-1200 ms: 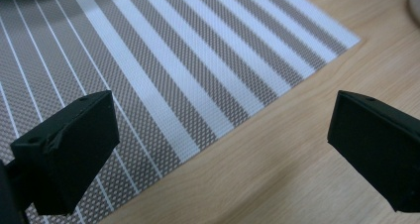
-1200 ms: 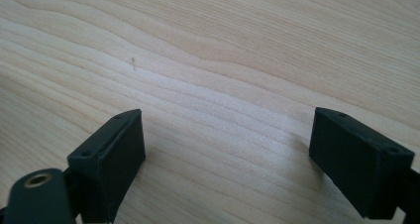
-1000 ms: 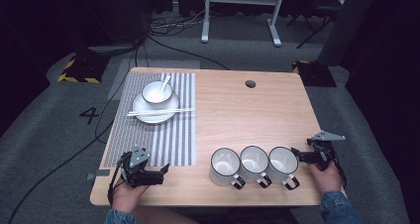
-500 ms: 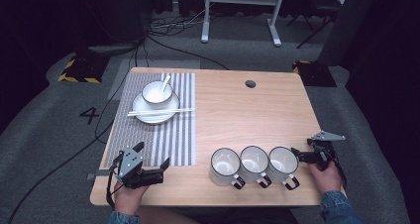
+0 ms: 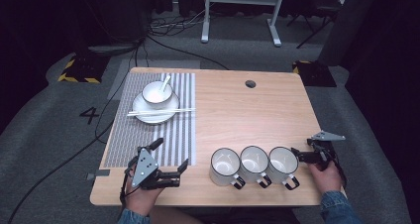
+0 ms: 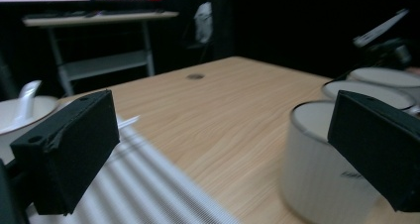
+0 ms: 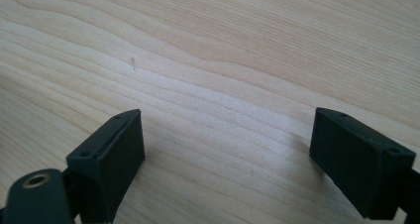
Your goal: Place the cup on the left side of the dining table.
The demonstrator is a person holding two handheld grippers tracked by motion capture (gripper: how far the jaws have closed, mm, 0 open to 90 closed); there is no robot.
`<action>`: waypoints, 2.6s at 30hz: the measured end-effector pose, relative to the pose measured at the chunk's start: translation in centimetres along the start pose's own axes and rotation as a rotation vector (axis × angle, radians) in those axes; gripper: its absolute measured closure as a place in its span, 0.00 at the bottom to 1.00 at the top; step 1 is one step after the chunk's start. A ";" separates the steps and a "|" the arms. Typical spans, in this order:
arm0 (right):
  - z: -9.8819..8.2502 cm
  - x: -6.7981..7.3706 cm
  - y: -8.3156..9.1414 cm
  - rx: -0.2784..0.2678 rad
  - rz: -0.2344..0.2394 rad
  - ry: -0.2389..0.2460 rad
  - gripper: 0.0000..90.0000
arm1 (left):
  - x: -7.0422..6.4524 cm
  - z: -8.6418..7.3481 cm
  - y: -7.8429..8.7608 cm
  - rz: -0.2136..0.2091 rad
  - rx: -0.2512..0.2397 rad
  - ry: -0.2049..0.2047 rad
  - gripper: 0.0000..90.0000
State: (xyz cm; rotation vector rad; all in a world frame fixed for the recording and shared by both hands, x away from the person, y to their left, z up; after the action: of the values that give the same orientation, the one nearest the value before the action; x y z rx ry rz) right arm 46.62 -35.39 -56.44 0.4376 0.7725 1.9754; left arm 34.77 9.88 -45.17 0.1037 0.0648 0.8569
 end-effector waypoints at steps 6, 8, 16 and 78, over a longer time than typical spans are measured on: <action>0.0 0.0 0.0 0.000 0.000 -0.001 0.15 | -2.3 -0.3 -1.8 -0.085 0.055 0.104 0.01; 0.0 0.0 0.0 0.000 0.000 -0.001 0.15 | -2.9 -0.5 -2.3 -0.092 0.068 0.083 0.02; 0.0 0.0 0.0 0.000 0.000 -0.003 0.15 | -6.1 -1.3 -4.3 -0.236 0.156 0.119 0.02; 0.0 0.0 0.0 0.001 -0.001 -0.002 0.15 | -9.5 -8.6 -11.3 -0.173 0.498 0.028 0.01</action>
State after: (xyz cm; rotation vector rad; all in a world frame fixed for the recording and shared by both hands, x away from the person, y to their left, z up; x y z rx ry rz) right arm 46.61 -35.37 -56.44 0.4398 0.7718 1.9736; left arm 36.19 -4.10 -54.91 0.5455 0.3089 0.6541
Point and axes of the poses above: each handheld gripper's, and its own axes: y roughly backward along the jaws, z roughly out of its top, x roughly to its left, the point moved 9 cm from there along -y, roughly forward along the jaws, and after that the axes turned 1 degree about z, right-handed, at the moved point
